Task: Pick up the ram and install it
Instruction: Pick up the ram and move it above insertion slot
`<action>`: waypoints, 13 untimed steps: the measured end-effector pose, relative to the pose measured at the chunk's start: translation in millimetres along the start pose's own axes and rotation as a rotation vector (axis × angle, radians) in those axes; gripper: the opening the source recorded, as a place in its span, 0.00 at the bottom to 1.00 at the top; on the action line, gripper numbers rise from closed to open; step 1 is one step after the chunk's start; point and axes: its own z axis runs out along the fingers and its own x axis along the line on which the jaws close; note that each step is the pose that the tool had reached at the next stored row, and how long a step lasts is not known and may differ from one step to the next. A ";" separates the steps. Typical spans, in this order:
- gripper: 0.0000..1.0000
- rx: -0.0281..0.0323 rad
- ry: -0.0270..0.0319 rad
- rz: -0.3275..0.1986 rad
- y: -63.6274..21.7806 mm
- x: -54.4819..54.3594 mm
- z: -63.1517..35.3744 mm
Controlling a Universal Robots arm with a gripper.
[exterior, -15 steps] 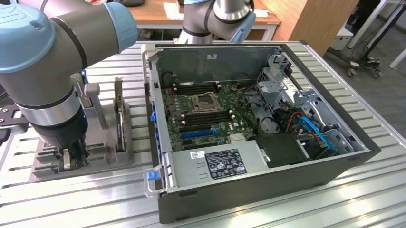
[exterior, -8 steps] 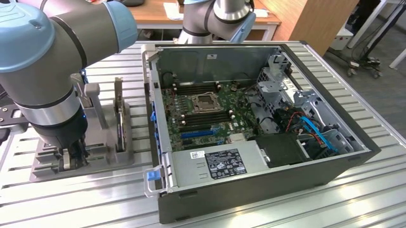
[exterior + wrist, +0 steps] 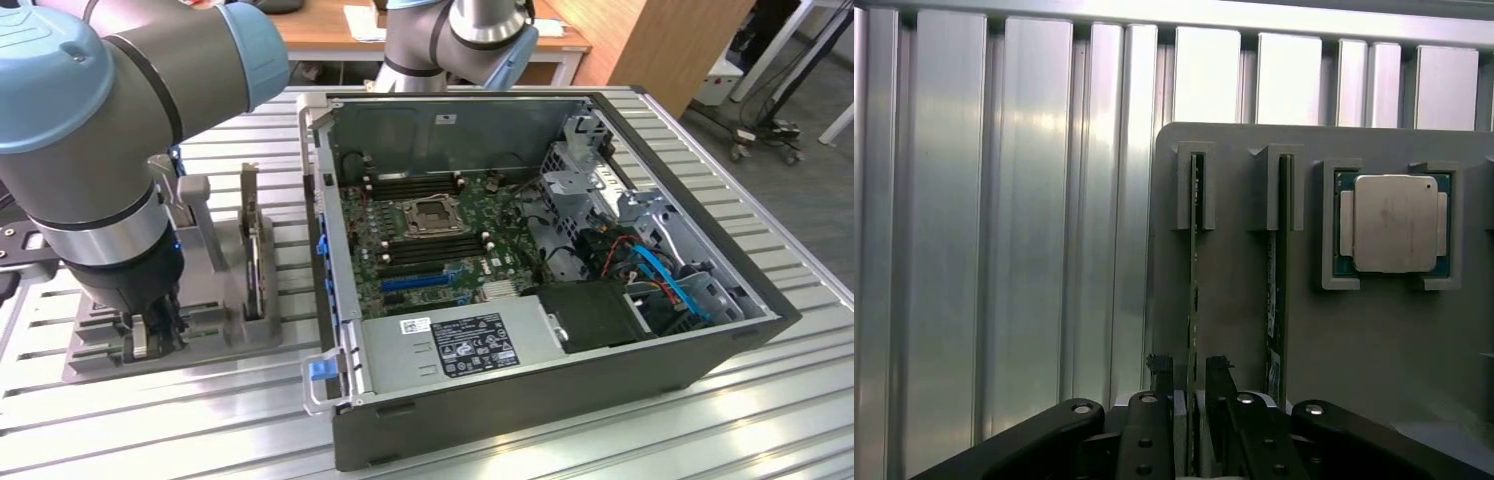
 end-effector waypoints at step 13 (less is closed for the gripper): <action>0.26 -0.0003 0.0000 0.000 0.1 0.0 -2.2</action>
